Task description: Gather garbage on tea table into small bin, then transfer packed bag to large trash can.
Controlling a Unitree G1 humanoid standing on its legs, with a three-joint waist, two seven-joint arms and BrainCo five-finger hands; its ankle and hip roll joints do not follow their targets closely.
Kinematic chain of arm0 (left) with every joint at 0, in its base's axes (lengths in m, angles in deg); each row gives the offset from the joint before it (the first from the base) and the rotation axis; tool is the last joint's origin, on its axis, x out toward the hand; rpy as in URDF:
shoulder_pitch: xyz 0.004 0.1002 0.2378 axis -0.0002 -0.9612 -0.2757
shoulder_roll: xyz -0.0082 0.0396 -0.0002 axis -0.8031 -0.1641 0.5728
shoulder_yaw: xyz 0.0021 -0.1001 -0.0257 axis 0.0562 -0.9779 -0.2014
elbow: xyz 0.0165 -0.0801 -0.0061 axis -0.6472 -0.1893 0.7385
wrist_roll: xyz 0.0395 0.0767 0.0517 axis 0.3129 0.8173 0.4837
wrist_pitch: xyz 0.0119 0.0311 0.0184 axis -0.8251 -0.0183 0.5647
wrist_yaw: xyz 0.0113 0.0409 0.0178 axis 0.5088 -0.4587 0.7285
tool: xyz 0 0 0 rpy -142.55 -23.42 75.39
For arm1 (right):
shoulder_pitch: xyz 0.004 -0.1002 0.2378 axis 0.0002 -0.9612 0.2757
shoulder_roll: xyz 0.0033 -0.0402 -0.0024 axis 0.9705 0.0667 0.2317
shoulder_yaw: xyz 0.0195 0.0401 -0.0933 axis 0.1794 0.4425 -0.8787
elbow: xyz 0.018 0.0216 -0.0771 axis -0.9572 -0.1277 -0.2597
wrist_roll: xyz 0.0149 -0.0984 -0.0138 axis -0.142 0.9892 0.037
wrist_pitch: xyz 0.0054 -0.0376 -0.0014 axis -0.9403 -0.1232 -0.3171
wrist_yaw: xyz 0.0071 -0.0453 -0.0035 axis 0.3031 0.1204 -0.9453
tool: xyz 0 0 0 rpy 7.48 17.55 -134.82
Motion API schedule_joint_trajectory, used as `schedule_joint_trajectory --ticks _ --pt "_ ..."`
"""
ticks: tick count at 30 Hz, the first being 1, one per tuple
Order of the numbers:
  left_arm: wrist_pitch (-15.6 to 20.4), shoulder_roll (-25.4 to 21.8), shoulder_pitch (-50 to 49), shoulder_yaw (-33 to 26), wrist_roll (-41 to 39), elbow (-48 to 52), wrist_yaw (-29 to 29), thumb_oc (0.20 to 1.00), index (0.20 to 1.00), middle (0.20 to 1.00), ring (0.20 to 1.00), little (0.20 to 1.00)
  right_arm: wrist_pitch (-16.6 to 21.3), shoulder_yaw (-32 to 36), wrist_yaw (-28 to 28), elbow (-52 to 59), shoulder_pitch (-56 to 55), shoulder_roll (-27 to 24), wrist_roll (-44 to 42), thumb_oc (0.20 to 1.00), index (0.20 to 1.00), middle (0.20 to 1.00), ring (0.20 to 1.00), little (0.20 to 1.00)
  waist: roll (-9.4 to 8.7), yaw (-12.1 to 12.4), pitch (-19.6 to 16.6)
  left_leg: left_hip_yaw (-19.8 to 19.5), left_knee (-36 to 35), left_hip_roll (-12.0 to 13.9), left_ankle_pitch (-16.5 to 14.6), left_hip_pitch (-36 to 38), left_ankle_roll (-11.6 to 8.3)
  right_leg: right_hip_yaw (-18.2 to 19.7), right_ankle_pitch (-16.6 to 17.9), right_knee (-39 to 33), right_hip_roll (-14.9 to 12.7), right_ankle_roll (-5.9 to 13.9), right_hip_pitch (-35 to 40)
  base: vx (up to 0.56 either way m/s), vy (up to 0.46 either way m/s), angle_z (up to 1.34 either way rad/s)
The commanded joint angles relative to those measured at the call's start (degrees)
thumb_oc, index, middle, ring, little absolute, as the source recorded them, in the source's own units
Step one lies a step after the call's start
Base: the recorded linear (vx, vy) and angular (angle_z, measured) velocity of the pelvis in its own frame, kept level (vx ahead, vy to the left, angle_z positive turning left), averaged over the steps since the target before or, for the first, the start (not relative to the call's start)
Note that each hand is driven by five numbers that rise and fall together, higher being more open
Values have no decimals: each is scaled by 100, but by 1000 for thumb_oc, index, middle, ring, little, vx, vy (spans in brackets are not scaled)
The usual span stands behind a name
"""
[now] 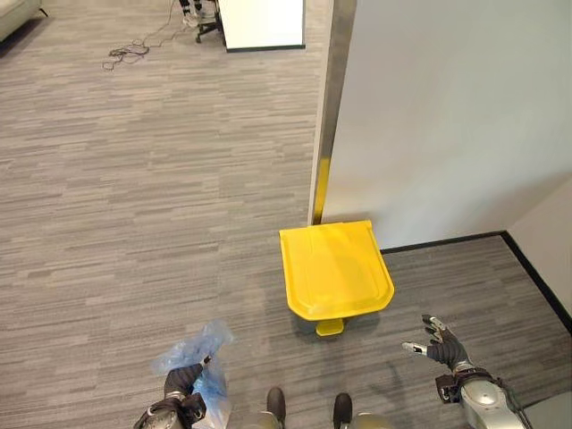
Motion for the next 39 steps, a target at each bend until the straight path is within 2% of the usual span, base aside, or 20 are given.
schedule_joint_trajectory --ticks 1,5,6,7,8,10,11,14,15,16,19,21,23,25,29,32,34,39 --pt "257 -158 308 -252 101 383 19 200 200 200 200 200 149 -23 41 202 154 -138 -27 1000 1000 1000 1000 1000 -257 18 -28 -69 510 -289 -792 156 -36 171 143 -50 -182 227 -169 39 54 -2" --pt "284 -190 374 -246 72 385 -8 200 200 200 200 200 146 -39 57 186 251 -160 -21 1000 1000 1000 1000 1000 -279 63 15 -193 715 -387 -867 -7 14 229 132 58 -220 252 -248 16 108 -5" --pt "293 -221 453 -220 56 392 -35 200 200 200 200 200 146 -46 79 161 346 -123 -6 1000 1000 1000 1000 1000 -250 122 68 -390 727 -496 -848 -109 53 253 132 401 -271 342 -476 -5 167 -6" --pt "293 -221 454 -220 56 392 -35 200 200 200 200 200 146 -46 78 161 347 -123 -6 1000 1000 1000 1000 1000 -252 121 62 -390 727 -499 -847 -116 55 254 123 419 -275 343 -492 -5 192 -11" --pt "283 -241 456 -228 69 403 -23 200 200 200 200 200 151 -38 66 193 347 -117 7 1000 1000 1000 1000 1000 -216 114 73 -434 675 -522 -851 -95 104 259 115 733 -289 386 -625 16 112 -12" --pt "292 -305 530 -226 105 374 -31 200 200 200 200 200 168 -45 80 204 389 -87 -4 1000 1000 1000 1000 1000 -180 81 131 -470 592 -532 -827 -24 140 288 249 1317 -264 439 -975 58 137 -9" --pt "301 -329 553 -232 130 386 -34 200 200 200 200 200 151 -37 71 228 413 -80 -6 1000 1000 1000 1000 1000 -177 44 174 -517 502 -554 -850 122 150 254 362 1386 -233 442 -1183 122 105 3" --pt "308 -378 588 -227 96 379 -55 200 200 200 200 200 153 -52 98 284 452 -99 -33 1000 1000 1000 1000 1000 -177 -61 277 -542 363 -666 -992 483 167 -173 669 816 -307 426 -1554 198 66 1" --pt "307 -405 637 -219 94 362 -70 200 200 200 200 200 158 -51 102 264 454 -102 -48 1000 1000 1000 1000 1000 -181 -126 307 -601 350 -702 -1049 608 142 -271 722 563 -250 456 -1667 360 48 40" --pt "334 -422 738 -241 105 323 -83 200 200 200 200 200 154 15 112 250 431 -114 -95 1000 1000 1000 1000 1000 -177 -264 376 -753 412 -703 -1218 794 77 -472 860 42 -200 573 -1800 367 27 73" --pt "365 -393 884 -213 139 241 -68 200 200 200 200 200 165 159 157 246 311 -126 -154 1000 1000 1000 1000 1000 -205 -424 355 -984 587 -747 -1519 975 11 -526 953 -357 -218 609 -1914 388 -35 93" --pt "358 -356 876 -151 168 216 -47 200 200 200 200 200 161 357 144 232 62 -188 -251 1000 1000 1000 1000 1000 -185 -683 284 -1348 821 -668 -1970 1384 -60 -252 1256 -47 -488 657 -2199 709 -194 165" --pt "300 -362 785 -151 177 251 44 200 200 200 200 200 102 464 86 243 -120 -135 -306 1000 1000 1000 1000 1000 -252 -758 158 -1394 954 -545 -2132 1546 -187 -169 1121 147 -506 533 -2035 471 -201 112" --pt "331 -314 792 -159 89 182 -6 200 200 200 200 200 177 460 168 147 -53 -182 -370 1000 1000 1000 1000 1000 -156 -773 148 -1333 1215 -324 -1787 1498 -352 -166 1142 442 -407 484 -2015 271 -157 102" --pt "380 -305 779 -179 41 164 -9 200 200 200 200 200 281 600 240 180 21 -250 -594 1000 1000 1000 1000 1000 -23 -868 87 -1329 1020 -134 -1741 1430 -328 -190 937 698 -290 400 -2232 121 -59 13" --pt "408 -300 898 -200 31 136 -26 200 200 200 200 200 300 538 278 112 224 -273 -608 1000 1000 1000 1000 1000 40 -844 124 -1281 796 -118 -1709 1420 -277 -188 934 750 -226 397 -2457 -16 14 4" --pt "420 -302 979 -130 63 193 59 200 200 200 200 200 291 158 109 196 515 -235 -609 1000 1000 1000 1000 1000 68 -747 107 -1234 465 -141 -1721 1443 -220 -144 1035 669 -165 428 -2625 -56 26 -15" --pt "420 -186 1086 91 102 226 157 200 200 200 200 200 304 -535 -89 401 1162 88 -839 1000 1000 1000 1000 1000 115 -564 111 -1212 200 -307 -1836 1470 -79 -57 1208 517 -195 514 -2671 -44 45 -18"
